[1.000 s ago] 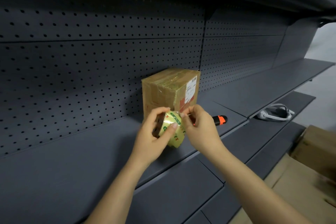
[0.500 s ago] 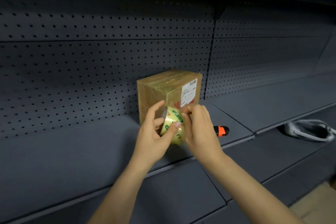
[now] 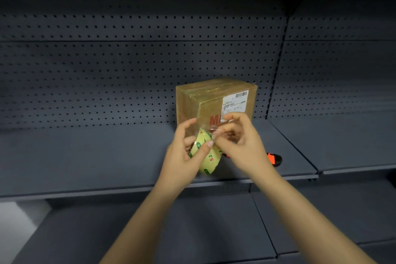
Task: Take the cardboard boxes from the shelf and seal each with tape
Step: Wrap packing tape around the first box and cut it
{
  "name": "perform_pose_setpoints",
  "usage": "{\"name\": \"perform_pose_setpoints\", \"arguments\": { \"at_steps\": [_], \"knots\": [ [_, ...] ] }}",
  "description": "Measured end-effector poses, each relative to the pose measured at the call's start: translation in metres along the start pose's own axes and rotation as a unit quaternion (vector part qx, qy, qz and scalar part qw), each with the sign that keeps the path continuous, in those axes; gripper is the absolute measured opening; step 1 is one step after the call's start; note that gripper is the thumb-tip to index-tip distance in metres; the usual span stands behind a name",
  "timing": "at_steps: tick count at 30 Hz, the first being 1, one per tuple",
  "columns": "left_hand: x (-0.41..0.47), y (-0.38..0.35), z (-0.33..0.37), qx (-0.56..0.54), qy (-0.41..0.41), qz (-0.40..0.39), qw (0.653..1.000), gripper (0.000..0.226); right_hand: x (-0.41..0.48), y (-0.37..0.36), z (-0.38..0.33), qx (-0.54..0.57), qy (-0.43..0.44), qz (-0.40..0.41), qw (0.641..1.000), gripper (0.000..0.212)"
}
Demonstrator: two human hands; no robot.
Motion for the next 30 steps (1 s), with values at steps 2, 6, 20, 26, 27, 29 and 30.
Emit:
{"name": "perform_pose_setpoints", "arguments": {
  "at_steps": [2,6,20,26,27,29,30],
  "knots": [
    [-0.001,0.0,0.002,0.011,-0.007,-0.004,1.0,0.052,0.006,-0.001,0.003,-0.008,-0.034,-0.016,0.999,0.042],
    [0.0,0.001,0.004,0.024,-0.021,-0.018,0.999,0.052,0.018,-0.004,0.001,-0.059,-0.059,-0.069,0.994,0.025],
    [0.017,0.03,-0.005,0.009,-0.002,-0.006,1.0,0.018,0.031,-0.023,-0.016,-0.1,0.089,-0.007,0.991,0.005],
    [0.02,0.041,-0.013,0.018,-0.016,-0.035,0.999,0.037,0.032,-0.027,-0.019,-0.126,0.088,0.003,0.988,0.004],
    [0.02,0.04,-0.015,0.021,-0.014,-0.041,0.999,0.039,0.031,-0.028,-0.018,-0.135,0.084,0.003,0.987,0.004],
    [0.019,0.039,-0.021,0.022,-0.001,-0.054,0.998,0.038,0.03,-0.029,-0.016,-0.153,0.08,0.004,0.985,0.004],
    [0.019,0.039,-0.024,0.019,0.005,-0.058,0.998,0.033,0.029,-0.029,-0.016,-0.165,0.082,0.007,0.983,0.004]
  ]
}}
Point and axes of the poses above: each hand's wrist, its own x-axis towards the middle knuckle, its own y-axis out of the back of the hand, z = x × y, the point moved 7 cm from there along x, towards the middle knuckle, and after that the axes turned 5 degrees about z, right-handed, at the moved point
